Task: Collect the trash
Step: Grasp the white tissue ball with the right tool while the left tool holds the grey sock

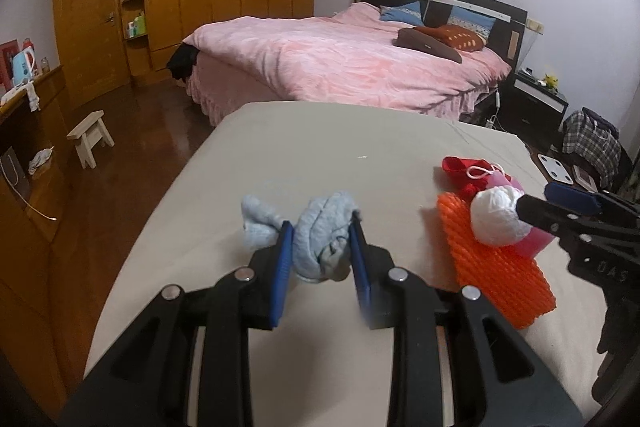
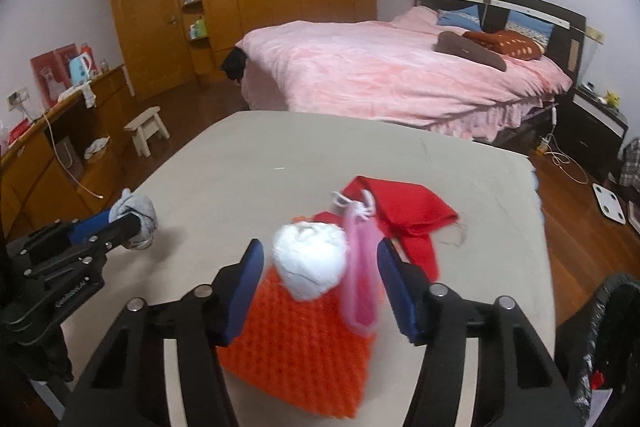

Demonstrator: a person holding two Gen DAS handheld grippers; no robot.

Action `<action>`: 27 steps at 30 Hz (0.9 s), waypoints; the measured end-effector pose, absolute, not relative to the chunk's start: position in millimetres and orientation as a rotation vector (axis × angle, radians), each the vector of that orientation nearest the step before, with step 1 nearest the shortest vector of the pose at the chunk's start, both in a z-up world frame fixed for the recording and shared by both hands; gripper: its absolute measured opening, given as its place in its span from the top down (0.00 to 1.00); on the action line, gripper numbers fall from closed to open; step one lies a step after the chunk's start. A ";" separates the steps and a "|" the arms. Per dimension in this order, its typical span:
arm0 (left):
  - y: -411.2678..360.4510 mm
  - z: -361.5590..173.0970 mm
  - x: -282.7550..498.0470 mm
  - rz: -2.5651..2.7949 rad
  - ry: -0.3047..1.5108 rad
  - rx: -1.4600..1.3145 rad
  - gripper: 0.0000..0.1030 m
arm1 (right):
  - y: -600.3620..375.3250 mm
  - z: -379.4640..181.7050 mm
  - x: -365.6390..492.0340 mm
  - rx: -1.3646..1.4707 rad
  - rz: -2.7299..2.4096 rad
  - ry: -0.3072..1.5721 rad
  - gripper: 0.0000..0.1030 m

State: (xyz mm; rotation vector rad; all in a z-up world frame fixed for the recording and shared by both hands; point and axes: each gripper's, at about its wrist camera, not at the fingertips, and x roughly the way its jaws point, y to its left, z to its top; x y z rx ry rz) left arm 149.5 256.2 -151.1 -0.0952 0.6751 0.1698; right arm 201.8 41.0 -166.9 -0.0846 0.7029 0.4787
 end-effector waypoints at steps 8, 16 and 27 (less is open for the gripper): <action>261.5 -149.9 146.6 0.169 0.674 -0.106 0.74 | 51.3 -186.3 211.0 -0.109 0.465 0.763 0.52; 256.8 -146.7 143.1 0.148 0.670 -0.108 0.74 | 45.3 -177.5 203.4 -0.088 0.522 0.750 0.68; 238.5 -131.1 134.9 0.108 0.637 -0.102 0.74 | 18.9 -156.0 176.8 -0.025 0.539 0.718 0.68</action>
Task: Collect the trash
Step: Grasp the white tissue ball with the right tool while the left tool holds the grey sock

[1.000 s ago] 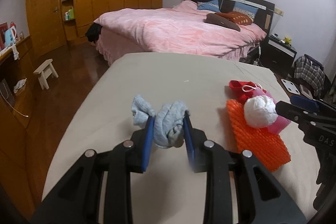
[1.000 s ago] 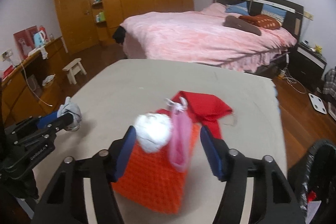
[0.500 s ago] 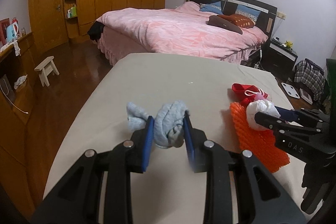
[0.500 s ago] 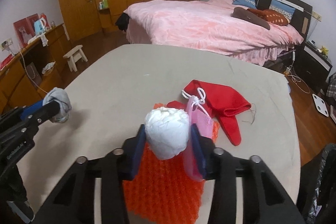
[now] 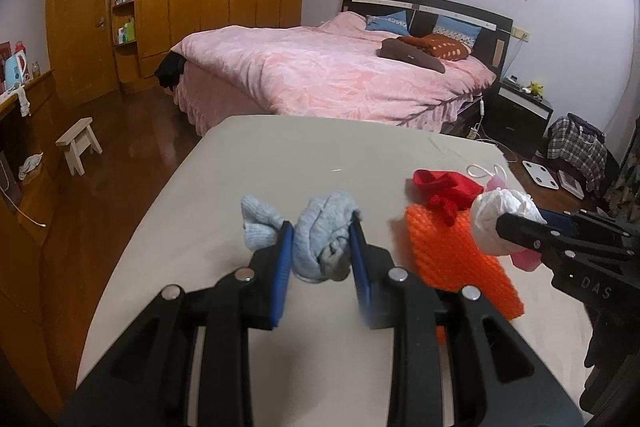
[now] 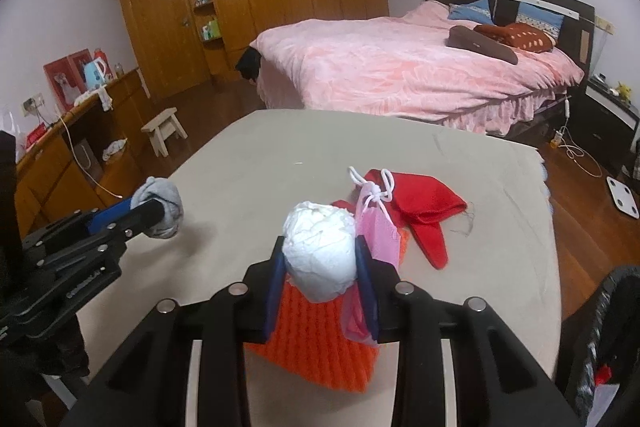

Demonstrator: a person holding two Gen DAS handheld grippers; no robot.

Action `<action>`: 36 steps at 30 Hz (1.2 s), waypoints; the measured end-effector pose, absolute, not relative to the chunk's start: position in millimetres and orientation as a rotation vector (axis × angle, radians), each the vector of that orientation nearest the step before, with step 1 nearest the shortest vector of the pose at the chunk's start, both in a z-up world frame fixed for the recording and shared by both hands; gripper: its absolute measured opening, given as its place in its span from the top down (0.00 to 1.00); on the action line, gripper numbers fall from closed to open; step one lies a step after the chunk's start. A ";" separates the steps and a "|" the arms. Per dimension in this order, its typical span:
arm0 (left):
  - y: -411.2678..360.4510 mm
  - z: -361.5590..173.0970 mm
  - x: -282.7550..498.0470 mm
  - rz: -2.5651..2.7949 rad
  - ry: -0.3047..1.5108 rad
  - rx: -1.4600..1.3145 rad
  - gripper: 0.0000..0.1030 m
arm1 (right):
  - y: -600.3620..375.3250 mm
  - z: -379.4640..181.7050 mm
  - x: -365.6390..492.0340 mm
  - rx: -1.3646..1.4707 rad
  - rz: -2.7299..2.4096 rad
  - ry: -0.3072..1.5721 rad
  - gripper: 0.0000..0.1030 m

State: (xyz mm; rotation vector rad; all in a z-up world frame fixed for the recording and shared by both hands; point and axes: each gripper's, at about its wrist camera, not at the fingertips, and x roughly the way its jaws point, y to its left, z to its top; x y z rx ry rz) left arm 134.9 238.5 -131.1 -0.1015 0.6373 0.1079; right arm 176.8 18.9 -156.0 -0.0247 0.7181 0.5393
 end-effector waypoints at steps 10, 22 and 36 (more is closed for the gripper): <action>211.1 -137.4 131.9 0.051 0.661 -0.078 0.74 | -1.7 -180.6 168.5 -0.061 0.509 0.783 0.67; 200.6 -160.6 129.8 0.041 0.711 -0.060 0.74 | -19.3 -193.6 153.3 -0.085 0.468 0.789 0.42; 192.5 -165.9 130.4 0.028 0.718 -0.051 0.74 | -56.4 -194.8 154.9 -0.041 0.392 0.787 0.38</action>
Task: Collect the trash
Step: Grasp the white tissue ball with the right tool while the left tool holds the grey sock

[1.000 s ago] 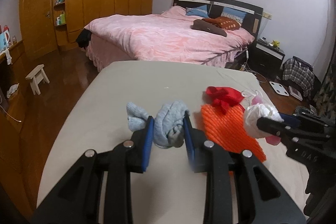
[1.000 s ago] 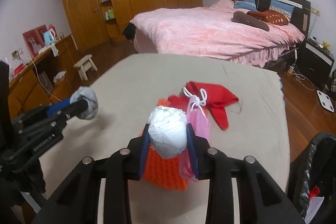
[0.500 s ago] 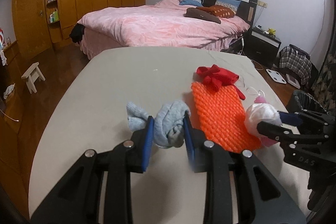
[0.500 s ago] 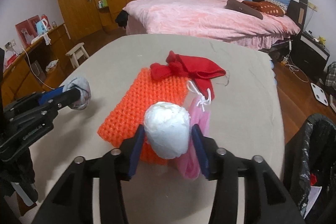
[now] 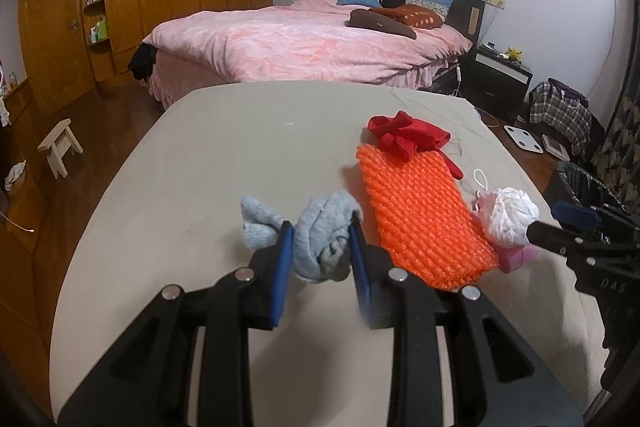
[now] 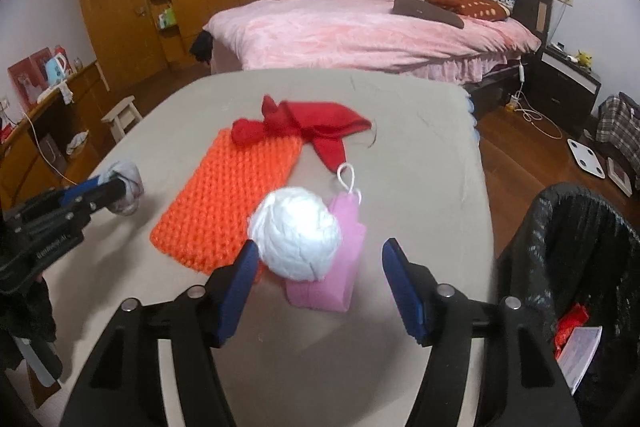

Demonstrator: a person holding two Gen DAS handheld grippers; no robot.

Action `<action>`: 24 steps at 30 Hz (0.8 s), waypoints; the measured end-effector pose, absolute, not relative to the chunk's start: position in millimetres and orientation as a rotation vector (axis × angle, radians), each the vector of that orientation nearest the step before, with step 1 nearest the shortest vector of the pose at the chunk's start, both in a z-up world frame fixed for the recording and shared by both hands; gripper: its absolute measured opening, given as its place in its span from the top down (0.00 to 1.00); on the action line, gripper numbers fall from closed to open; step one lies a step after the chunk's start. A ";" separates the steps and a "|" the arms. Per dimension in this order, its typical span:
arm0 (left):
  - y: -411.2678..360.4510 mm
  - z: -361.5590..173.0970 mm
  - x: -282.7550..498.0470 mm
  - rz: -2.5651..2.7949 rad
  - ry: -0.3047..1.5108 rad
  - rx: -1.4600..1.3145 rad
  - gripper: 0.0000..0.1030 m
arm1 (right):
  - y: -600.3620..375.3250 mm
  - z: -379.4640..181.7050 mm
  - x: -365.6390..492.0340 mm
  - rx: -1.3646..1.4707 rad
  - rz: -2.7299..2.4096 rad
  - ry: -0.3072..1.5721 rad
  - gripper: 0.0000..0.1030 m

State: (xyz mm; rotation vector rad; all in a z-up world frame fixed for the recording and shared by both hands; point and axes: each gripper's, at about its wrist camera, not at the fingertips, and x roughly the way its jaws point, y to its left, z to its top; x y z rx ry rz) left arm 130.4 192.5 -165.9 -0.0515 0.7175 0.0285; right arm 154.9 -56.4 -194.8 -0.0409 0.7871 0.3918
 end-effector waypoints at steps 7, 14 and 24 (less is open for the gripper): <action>190.2 -161.9 132.5 0.026 0.709 -0.054 0.74 | -32.4 -199.2 169.3 -0.090 0.424 0.790 0.46; 190.9 -160.7 132.2 0.028 0.709 -0.055 0.74 | -26.4 -209.0 173.2 -0.116 0.412 0.843 0.66; 189.1 -143.5 128.0 0.027 0.675 -0.069 0.74 | -48.8 -160.6 157.3 -0.021 0.434 0.730 0.70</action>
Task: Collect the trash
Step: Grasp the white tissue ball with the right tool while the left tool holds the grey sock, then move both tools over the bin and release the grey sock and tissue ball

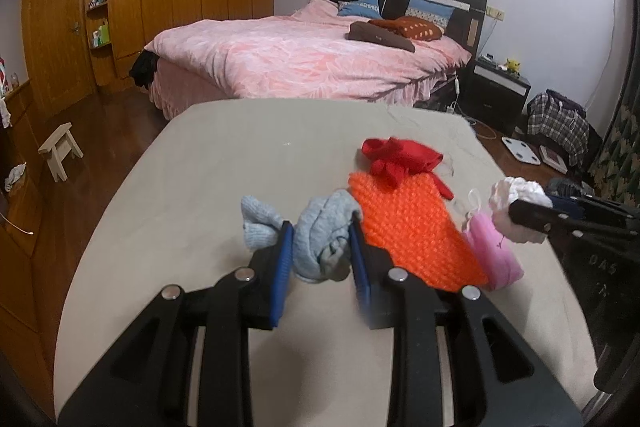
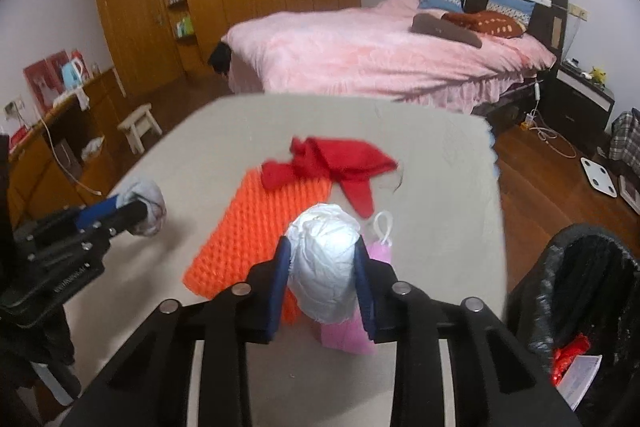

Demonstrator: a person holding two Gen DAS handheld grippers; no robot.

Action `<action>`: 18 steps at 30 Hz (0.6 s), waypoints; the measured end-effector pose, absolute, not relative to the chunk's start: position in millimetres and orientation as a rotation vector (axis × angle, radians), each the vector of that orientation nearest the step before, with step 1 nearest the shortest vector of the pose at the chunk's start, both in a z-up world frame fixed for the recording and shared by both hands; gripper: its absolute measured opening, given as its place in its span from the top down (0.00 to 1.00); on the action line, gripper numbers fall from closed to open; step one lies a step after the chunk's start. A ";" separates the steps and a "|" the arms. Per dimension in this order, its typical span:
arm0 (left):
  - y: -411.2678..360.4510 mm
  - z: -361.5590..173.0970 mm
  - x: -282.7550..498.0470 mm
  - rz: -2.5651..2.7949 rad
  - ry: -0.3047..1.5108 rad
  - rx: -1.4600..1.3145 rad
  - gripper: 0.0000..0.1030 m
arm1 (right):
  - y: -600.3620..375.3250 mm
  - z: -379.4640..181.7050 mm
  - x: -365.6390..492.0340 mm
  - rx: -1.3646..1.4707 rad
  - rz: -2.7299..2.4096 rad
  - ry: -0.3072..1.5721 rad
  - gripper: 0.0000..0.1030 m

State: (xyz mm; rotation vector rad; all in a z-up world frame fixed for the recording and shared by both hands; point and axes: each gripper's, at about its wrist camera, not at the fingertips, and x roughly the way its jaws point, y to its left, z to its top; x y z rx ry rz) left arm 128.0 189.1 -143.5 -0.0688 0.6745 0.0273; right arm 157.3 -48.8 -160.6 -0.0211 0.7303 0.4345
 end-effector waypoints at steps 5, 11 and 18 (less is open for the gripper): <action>181.3 -127.0 124.8 0.023 0.645 -0.062 0.74 | -61.5 -139.0 150.3 -0.004 0.403 0.690 0.70; 168.6 -109.0 122.0 0.017 0.627 -0.059 0.74 | -78.0 -117.5 141.8 0.012 0.371 0.665 0.70; 146.0 -91.0 113.4 -0.010 0.596 -0.047 0.74 | -100.3 -97.0 126.1 0.029 0.334 0.634 0.70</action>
